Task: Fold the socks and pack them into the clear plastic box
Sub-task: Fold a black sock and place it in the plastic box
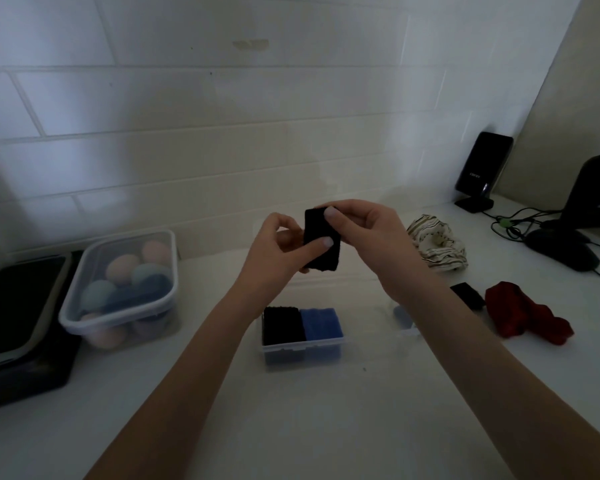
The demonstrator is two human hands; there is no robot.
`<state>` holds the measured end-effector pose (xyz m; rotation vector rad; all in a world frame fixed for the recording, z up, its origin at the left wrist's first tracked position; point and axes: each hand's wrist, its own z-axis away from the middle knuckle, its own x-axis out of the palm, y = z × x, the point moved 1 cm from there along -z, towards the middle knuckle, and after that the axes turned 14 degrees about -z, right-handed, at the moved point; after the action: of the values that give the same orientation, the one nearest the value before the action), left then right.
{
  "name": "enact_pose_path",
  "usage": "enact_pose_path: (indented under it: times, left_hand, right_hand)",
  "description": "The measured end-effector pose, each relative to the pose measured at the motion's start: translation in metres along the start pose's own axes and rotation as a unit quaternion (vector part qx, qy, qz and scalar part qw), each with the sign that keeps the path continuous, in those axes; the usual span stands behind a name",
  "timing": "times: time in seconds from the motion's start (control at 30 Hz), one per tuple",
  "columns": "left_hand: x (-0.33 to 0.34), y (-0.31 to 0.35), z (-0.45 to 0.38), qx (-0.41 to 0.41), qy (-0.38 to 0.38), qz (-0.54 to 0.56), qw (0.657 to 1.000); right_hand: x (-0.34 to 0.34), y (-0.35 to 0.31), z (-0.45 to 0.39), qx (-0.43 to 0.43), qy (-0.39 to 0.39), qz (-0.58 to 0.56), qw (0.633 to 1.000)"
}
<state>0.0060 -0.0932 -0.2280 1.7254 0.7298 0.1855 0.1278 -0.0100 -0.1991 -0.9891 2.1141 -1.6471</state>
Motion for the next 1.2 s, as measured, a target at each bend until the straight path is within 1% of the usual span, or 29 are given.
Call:
enact_pose_path:
  times: [0.07, 0.13, 0.17, 0.27, 0.4, 0.6, 0.73, 0.8, 0.9, 1.03, 1.1, 1.2]
  left_hand:
    - [0.001, 0.001, 0.001, -0.016, -0.043, -0.009, 0.999]
    - [0.003, 0.001, 0.003, -0.015, -0.086, -0.017, 0.996]
    - [0.003, 0.001, 0.003, -0.009, -0.097, -0.020, 0.995]
    - [0.003, 0.003, 0.004, 0.009, -0.093, -0.026, 0.995]
    - [0.002, 0.003, 0.006, 0.029, -0.091, -0.049, 0.994]
    - [0.003, 0.003, 0.008, 0.041, -0.097, -0.076, 0.992]
    - [0.002, 0.002, 0.005, 0.031, -0.081, -0.095, 0.992]
    - [0.001, 0.001, 0.004, 0.032, -0.066, -0.112, 0.991]
    - [0.000, 0.003, 0.006, 0.052, -0.067, -0.113, 0.990]
    - [0.002, 0.005, 0.009, 0.070, -0.066, -0.138, 0.986]
    - [0.004, 0.004, 0.011, 0.087, -0.070, -0.163, 0.980]
    - [0.006, 0.004, 0.014, 0.110, -0.089, -0.204, 0.969]
  right_hand:
    - [0.001, 0.001, 0.001, 0.004, 0.003, 0.004, 1.000]
    - [0.003, 0.002, 0.002, 0.008, 0.002, -0.006, 1.000]
    - [0.004, 0.002, 0.002, 0.009, 0.003, -0.013, 1.000]
    - [0.005, 0.001, 0.002, 0.016, 0.000, -0.016, 1.000]
    - [0.006, 0.000, 0.004, 0.034, -0.050, -0.001, 0.998]
    - [0.006, -0.003, 0.005, 0.003, -0.025, 0.028, 0.999]
    - [0.009, -0.004, 0.006, 0.001, -0.033, 0.028, 0.999]
    - [0.005, -0.009, 0.005, 0.018, -0.046, 0.035, 0.998]
    - [-0.013, -0.022, 0.005, 0.054, -0.067, 0.070, 0.994]
    - [-0.035, -0.026, 0.016, 0.092, -0.065, 0.126, 0.986]
    - [-0.040, -0.020, 0.024, 0.121, -0.081, 0.178, 0.973]
    - [-0.043, -0.014, 0.035, 0.142, -0.130, 0.282, 0.940]
